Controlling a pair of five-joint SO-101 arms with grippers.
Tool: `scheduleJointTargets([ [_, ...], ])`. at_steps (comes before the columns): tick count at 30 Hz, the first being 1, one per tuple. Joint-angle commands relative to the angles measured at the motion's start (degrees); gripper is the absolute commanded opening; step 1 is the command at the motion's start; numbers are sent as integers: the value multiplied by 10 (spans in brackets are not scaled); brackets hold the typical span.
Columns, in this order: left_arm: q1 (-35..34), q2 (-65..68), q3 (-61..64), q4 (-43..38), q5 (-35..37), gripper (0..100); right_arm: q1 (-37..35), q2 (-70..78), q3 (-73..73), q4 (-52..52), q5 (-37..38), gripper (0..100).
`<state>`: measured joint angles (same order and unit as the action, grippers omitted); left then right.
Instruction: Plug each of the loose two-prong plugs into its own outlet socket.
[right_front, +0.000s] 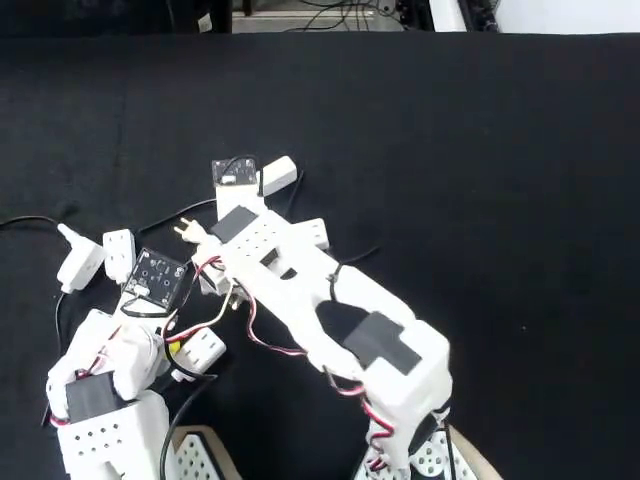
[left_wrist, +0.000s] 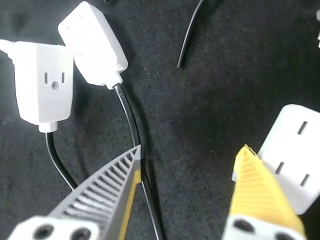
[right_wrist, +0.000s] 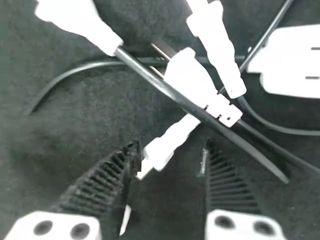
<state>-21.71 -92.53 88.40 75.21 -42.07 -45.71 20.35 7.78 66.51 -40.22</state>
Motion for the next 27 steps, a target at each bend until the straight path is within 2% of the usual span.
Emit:
scheduleJointTargets([
  [1,-5,0,7,6,-3,291,18,25,-31,1,-9,188],
  [6,-5,0,7,5,-3,290,18,68,-80,31,-4,183],
  [10,-5,0,7,5,-3,290,18,70,-120,91,1,75],
  [15,-4,0,7,5,-3,290,31,71,-145,169,74,12],
  [21,-4,0,8,5,-3,290,30,56,-144,244,112,11],
  [27,-2,0,12,3,-3,289,33,-83,-88,261,202,11],
])
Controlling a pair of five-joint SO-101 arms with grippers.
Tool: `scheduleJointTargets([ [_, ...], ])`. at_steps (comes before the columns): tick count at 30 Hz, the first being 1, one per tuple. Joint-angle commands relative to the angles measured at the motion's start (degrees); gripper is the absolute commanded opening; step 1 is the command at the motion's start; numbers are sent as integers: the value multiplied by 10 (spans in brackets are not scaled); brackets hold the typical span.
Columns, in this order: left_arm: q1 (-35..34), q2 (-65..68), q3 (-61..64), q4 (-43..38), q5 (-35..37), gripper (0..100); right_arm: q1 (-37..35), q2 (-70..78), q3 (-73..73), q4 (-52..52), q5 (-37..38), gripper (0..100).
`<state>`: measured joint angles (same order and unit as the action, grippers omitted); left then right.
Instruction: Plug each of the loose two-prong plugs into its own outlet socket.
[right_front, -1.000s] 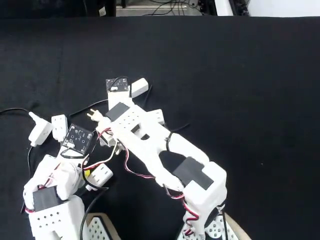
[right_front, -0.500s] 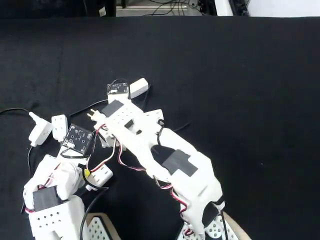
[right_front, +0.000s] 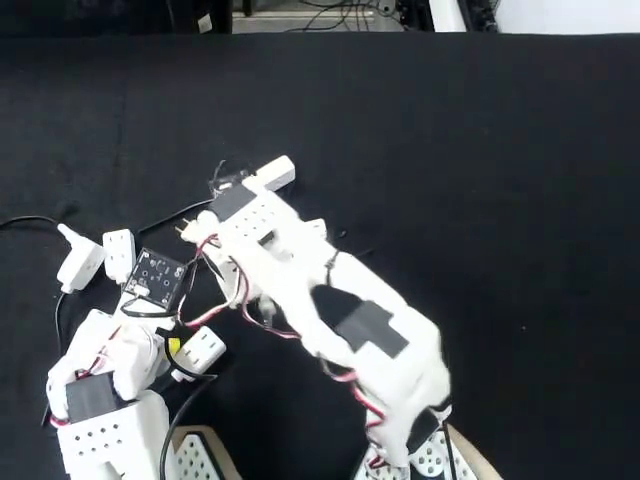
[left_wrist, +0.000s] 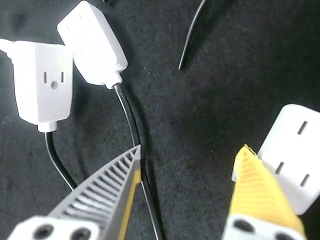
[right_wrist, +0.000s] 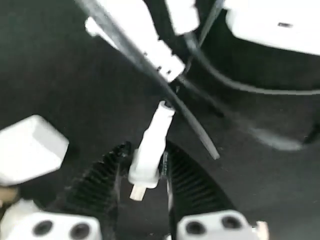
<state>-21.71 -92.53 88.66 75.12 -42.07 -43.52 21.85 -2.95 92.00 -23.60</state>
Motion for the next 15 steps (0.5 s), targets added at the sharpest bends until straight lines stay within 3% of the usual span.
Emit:
scheduleJointTargets([
  [1,-2,0,9,4,-3,289,12,-132,37,2,51,11],
  [9,-2,0,10,4,-3,289,55,-444,182,-72,127,11],
  [15,-2,0,10,4,-3,289,56,-643,277,-135,135,11],
])
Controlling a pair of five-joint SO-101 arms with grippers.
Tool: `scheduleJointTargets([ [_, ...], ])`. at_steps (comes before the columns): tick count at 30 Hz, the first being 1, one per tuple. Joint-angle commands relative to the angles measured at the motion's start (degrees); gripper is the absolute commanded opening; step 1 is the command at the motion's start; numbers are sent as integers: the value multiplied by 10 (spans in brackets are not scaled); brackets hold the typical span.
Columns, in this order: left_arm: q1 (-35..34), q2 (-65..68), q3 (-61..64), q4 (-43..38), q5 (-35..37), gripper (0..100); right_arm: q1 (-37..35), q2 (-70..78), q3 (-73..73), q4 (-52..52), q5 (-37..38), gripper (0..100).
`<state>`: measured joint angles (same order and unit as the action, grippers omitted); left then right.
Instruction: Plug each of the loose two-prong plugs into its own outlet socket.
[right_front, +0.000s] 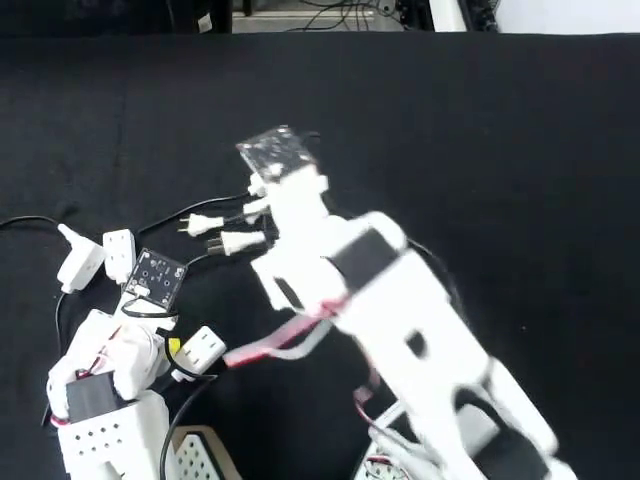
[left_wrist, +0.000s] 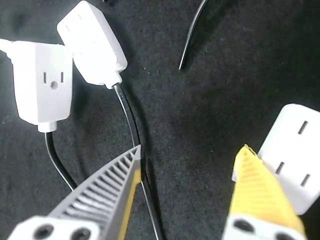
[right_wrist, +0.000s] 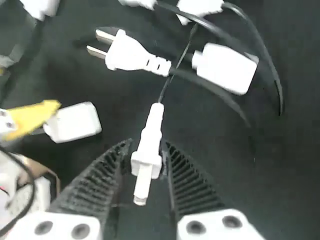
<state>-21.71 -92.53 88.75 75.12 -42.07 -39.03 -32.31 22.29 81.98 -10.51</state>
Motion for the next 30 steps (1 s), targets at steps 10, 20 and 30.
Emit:
scheduleJointTargets([
  [10,-2,0,9,4,-3,289,30,-320,160,-159,-1,11],
  [20,-4,0,9,4,-3,289,29,-326,407,-303,54,13],
  [30,-5,0,10,4,-3,289,32,-138,418,-303,224,15],
])
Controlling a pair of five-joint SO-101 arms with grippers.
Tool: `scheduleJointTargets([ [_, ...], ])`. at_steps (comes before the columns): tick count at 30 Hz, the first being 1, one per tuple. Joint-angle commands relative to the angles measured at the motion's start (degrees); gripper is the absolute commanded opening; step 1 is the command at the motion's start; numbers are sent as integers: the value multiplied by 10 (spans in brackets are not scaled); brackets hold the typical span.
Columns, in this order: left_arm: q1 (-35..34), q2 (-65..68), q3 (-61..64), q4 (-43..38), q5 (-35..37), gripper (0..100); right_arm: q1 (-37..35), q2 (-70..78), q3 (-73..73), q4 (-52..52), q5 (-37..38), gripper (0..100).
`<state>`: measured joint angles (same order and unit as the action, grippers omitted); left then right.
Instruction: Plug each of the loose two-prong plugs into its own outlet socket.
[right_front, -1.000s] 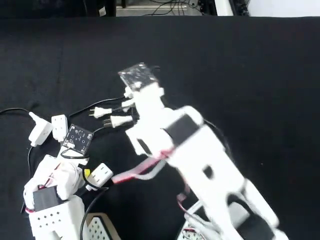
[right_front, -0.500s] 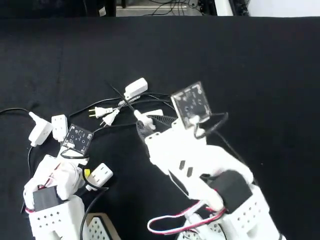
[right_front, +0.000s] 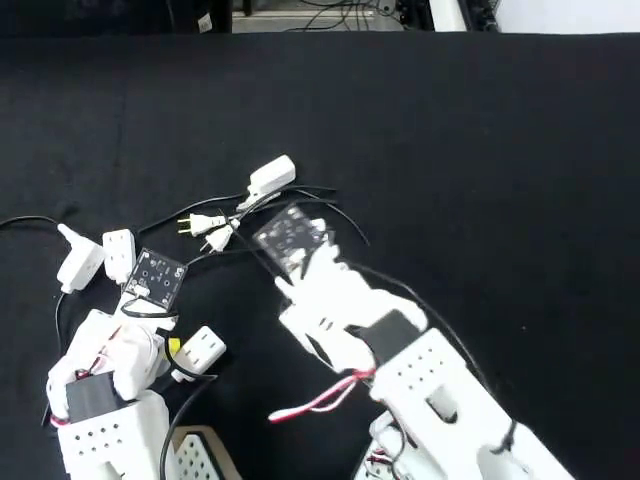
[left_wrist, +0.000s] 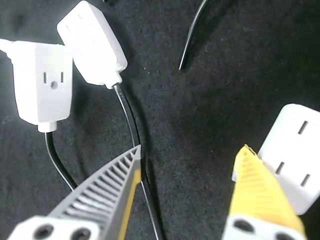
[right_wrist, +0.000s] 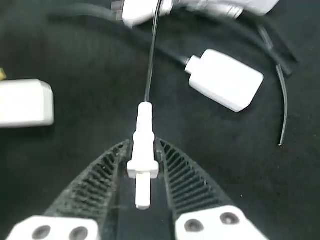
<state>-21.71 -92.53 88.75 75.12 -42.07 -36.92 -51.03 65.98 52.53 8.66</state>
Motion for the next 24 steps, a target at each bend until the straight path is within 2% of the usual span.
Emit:
scheduleJointTargets([
  [1,-5,0,10,4,-3,289,11,72,-28,-8,40,15],
  [10,-5,0,10,4,-3,289,11,320,-182,114,120,18],
  [16,-5,0,10,4,-3,289,12,466,-305,213,191,75],
  [24,-5,0,10,4,-3,289,51,578,-387,222,227,75],
])
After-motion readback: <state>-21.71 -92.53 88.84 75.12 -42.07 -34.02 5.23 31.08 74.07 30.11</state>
